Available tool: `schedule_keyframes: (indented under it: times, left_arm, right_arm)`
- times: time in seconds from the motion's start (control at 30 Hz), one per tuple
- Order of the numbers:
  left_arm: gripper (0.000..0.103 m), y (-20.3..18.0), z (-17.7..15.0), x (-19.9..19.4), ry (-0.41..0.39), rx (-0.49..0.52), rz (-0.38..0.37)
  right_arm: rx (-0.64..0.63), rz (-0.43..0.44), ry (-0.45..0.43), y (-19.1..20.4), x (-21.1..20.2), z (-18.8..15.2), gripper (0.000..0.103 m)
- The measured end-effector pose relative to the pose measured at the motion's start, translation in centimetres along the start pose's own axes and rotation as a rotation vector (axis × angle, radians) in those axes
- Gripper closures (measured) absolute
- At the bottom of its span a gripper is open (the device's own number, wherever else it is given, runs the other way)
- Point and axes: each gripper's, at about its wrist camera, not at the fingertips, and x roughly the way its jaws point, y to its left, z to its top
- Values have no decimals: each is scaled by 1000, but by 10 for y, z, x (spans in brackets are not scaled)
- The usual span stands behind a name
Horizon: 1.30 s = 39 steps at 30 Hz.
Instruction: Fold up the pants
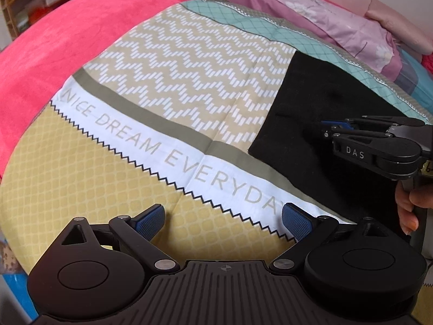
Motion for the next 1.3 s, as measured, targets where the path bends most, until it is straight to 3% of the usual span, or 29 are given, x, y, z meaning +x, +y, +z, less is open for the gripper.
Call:
schedule_keyframes:
  times: [0.07, 0.13, 0.2, 0.3, 0.4, 0.47, 0.5, 0.53, 0.6, 0.63, 0.73, 0.83, 0.9, 0.93, 0.97, 1.03, 1.17, 1.23, 1.3]
  left_arm:
    - [0, -1, 0, 6, 14, -11, 1]
    - [0, -6, 2, 12, 31, -18, 8]
    - [0, -12, 4, 11, 25, -15, -12]
    - [0, -24, 8, 8, 1, 31, -23]
    - [0, -35, 12, 10, -15, 64, -22]
    - [0, -43, 16, 14, -15, 83, -27]
    - [0, -47, 17, 16, -11, 90, -27]
    - [0, -51, 17, 19, -5, 97, -32]
    - [0, -57, 16, 23, 5, 110, -35]
    - [0, -60, 15, 24, 10, 116, -34]
    - [0, -64, 17, 22, 16, 128, -48]
    - [0, -71, 26, 20, -2, 131, -77]
    - [0, -80, 35, 23, -15, 137, -87]
    - [0, -87, 41, 28, -12, 145, -90]
    - [0, -95, 48, 34, -6, 154, -85]
    - [0, -113, 62, 40, -18, 181, -87]
    - [0, -157, 94, 59, -26, 239, -109]
    - [0, -178, 110, 72, -24, 248, -121]
    - [0, -197, 123, 88, -20, 241, -130]
  right_arm:
    - [-83, -29, 53, 7, 18, -7, 86]
    - [-144, -43, 28, 11, 19, -10, 83]
    - [-158, -17, 65, 5, 6, -6, 55]
    - [-50, 96, -26, -25, -28, 4, 35]
    - [7, 18, -103, -56, -31, 35, 36]
    - [22, -70, -54, -71, -3, 47, 48]
    - [34, -76, 26, -77, 23, 52, 50]
    - [40, -75, 100, -81, 50, 56, 47]
    - [101, -10, 12, -89, 64, 62, 18]
    - [147, 26, 25, -93, 67, 67, 16]
    - [188, -17, 42, -93, 47, 65, 29]
    - [209, -86, 43, -98, 2, 33, 29]
    - [316, -117, 48, -113, -31, -4, 26]
    - [346, -108, 101, -120, -34, -21, 26]
    - [306, -92, 102, -122, -39, -34, 34]
    - [286, -157, 79, -127, -64, -43, 35]
    - [543, -244, -147, -173, -150, -78, 22]
    - [689, -359, -231, -201, -196, -115, 22]
    - [808, -548, -279, -228, -239, -157, 22]
